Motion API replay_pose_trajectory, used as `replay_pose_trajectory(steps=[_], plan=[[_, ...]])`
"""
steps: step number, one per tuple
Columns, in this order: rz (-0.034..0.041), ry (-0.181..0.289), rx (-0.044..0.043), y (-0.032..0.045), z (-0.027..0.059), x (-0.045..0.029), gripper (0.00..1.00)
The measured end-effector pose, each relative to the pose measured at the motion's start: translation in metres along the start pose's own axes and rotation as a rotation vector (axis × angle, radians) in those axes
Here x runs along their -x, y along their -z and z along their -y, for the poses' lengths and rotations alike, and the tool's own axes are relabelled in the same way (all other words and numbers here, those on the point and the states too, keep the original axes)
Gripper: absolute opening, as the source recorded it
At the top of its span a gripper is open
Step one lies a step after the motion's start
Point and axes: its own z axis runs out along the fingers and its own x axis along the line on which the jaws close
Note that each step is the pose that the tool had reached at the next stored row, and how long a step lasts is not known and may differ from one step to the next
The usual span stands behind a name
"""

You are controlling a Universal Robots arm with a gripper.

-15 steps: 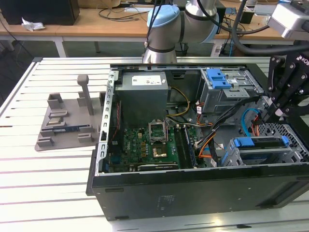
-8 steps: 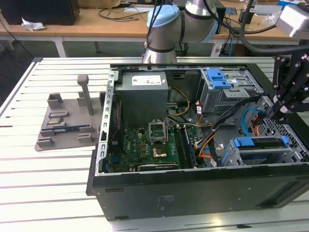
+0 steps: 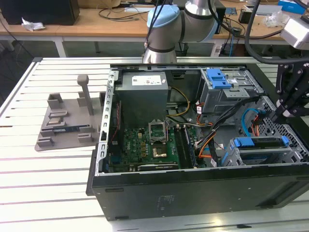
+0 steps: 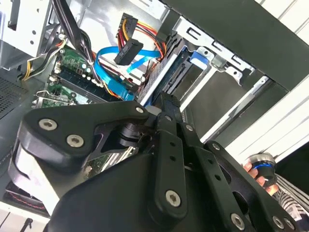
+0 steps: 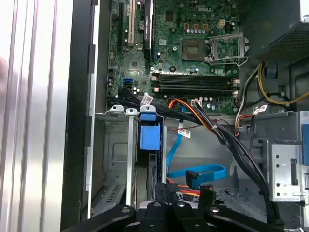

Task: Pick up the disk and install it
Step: 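Insert the disk into the insertion slot, then insert the first disk wire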

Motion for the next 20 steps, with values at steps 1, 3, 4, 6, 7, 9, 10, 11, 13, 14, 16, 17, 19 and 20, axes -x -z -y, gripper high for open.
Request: replay_pose_trajectory(steps=[1,3,4,6,7,9,10,11,13,14,16,17,19,20], plan=[[-0.0001,0.000,0.0001,-0.0002,0.0000,0.0000,0.11],[0.0001,0.000,0.0000,-0.0003,0.0001,0.0000,0.11],[0.0001,0.000,0.0000,-0.0003,0.0001,0.0000,0.11],[0.0001,0.000,0.0000,-0.0004,0.0001,0.0000,0.11],[0.0002,0.000,0.0001,-0.0004,0.0001,0.0000,0.11],[0.0001,0.000,0.0000,-0.0004,0.0001,0.0000,0.11],[0.0001,0.000,0.0000,-0.0005,0.0001,0.0000,0.11],[0.0001,0.000,0.0000,-0.0005,0.0001,0.0000,0.11],[0.0001,0.000,0.0001,-0.0005,0.0001,0.0000,0.24],[0.0002,0.000,0.0000,-0.0006,0.0001,0.0000,0.24],[0.0001,0.000,0.0000,-0.0006,0.0001,0.0000,0.30],[0.0005,0.000,0.0001,-0.0008,0.0002,0.0003,0.30],[0.0003,0.000,0.0001,-0.0007,0.0027,0.0036,0.30],[0.0003,0.000,0.0001,-0.0008,0.0046,0.0057,0.30]])
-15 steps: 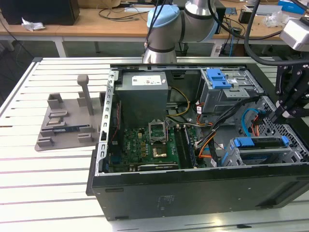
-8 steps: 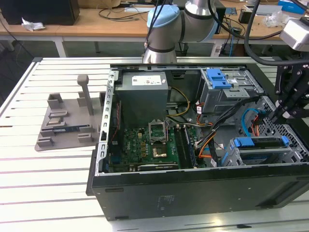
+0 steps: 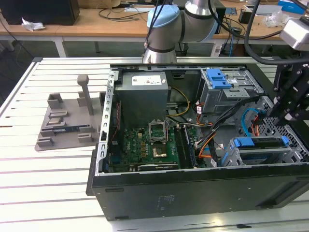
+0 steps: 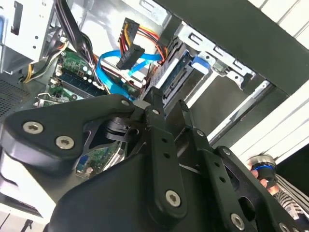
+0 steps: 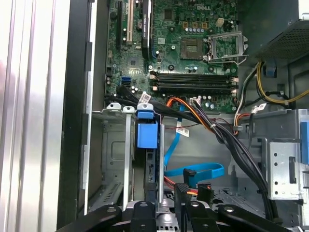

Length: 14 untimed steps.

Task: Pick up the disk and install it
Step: 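Insert the first disk wire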

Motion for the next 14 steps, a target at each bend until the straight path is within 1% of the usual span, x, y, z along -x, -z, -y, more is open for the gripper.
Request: replay_pose_trajectory(steps=[3,4,5,6,7,8,10,12,13,14], plan=[[-0.0001,0.000,0.0007,-0.0006,0.0068,0.0067,0.30],[-0.0002,0.000,0.0010,-0.0012,0.0103,0.0113,0.30],[-0.0001,0.000,0.0012,-0.0038,0.0127,0.0213,0.30],[-0.0002,0.000,0.0012,-0.0066,0.0133,0.0326,0.30],[-0.0003,0.000,0.0012,-0.0097,0.0137,0.0379,0.30],[-0.0024,0.000,0.0012,-0.0132,0.0141,0.0437,0.30],[-0.0066,-0.001,0.0014,-0.0156,0.0143,0.0445,0.30],[-0.0206,-0.002,0.0017,-0.0169,0.0145,0.0444,0.30],[-0.0243,-0.002,0.0018,-0.0174,0.0145,0.0443,0.30],[-0.0304,-0.003,0.0019,-0.0185,0.0146,0.0443,0.30]])
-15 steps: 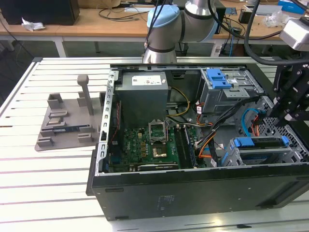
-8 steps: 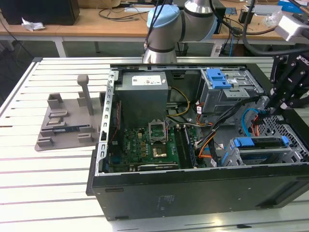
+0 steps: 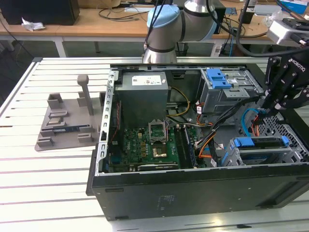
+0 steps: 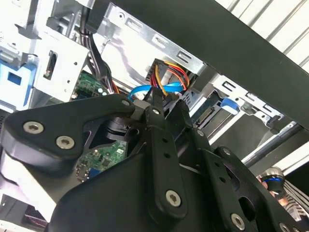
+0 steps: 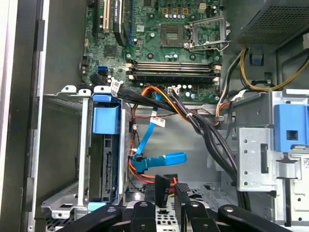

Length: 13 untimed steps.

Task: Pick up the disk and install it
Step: 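Insert the first disk wire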

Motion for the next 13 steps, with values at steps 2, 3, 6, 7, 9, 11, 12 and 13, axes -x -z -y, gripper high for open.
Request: replay_pose_trajectory(steps=[2,3,6,7,9,11,12,13], plan=[[-0.0018,0.000,0.0000,-0.0016,0.0001,0.0001,0.30],[-0.0019,0.000,0.0000,-0.0035,0.0003,0.0001,0.30],[-0.0028,0.000,0.0000,-0.0052,0.0005,0.0001,0.30],[-0.0034,0.000,0.0001,-0.0053,0.0005,0.0001,0.30],[-0.0048,0.000,0.0001,-0.0053,0.0005,0.0001,0.22],[-0.0056,-0.001,0.0002,-0.0054,0.0005,0.0001,0.17],[-0.0061,-0.001,0.0001,-0.0054,0.0005,0.0002,0.17],[-0.0065,-0.001,0.0001,-0.0053,0.0005,0.0002,0.17]])
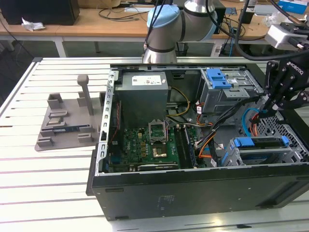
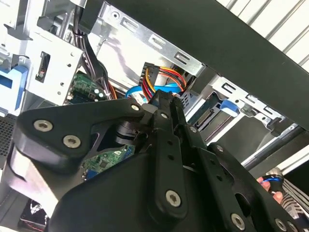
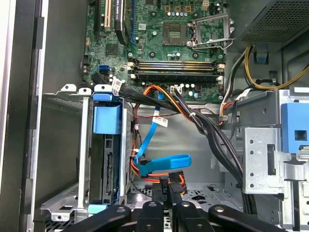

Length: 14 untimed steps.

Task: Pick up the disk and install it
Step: 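Insert the first disk wire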

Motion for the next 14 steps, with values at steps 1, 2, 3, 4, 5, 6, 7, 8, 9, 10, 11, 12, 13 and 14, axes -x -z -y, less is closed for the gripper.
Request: replay_pose_trajectory(steps=[1,2,3,4,5,6,7,8,9,10,11,12,13,14], plan=[[-0.0005,0.000,0.0000,0.0000,0.0000,0.0000,0.17],[-0.0005,0.000,0.0000,0.0000,0.0000,-0.0001,0.17],[-0.0005,0.000,0.0000,0.0000,0.0000,-0.0005,0.17],[-0.0006,0.000,0.0000,-0.0001,-0.0001,-0.0024,0.17],[-0.0006,0.000,0.0000,-0.0002,-0.0003,-0.0066,0.17],[-0.0005,0.000,0.0001,-0.0007,-0.0011,-0.0178,0.17],[-0.0005,0.000,0.0001,-0.0010,-0.0017,-0.0236,0.17],[-0.0006,0.000,0.0000,-0.0013,-0.0022,-0.0280,0.17],[-0.0005,0.000,0.0000,-0.0021,-0.0030,-0.0349,0.17],[-0.0005,0.000,0.0000,-0.0031,-0.0034,-0.0409,0.17],[-0.0004,0.000,0.0000,-0.0045,-0.0032,-0.0434,0.17],[-0.0004,0.000,0.0000,-0.0060,-0.0032,-0.0447,0.17],[-0.0006,0.000,0.0000,-0.0067,-0.0031,-0.0457,0.17],[-0.0005,0.000,0.0000,-0.0080,-0.0030,-0.0473,0.17]])
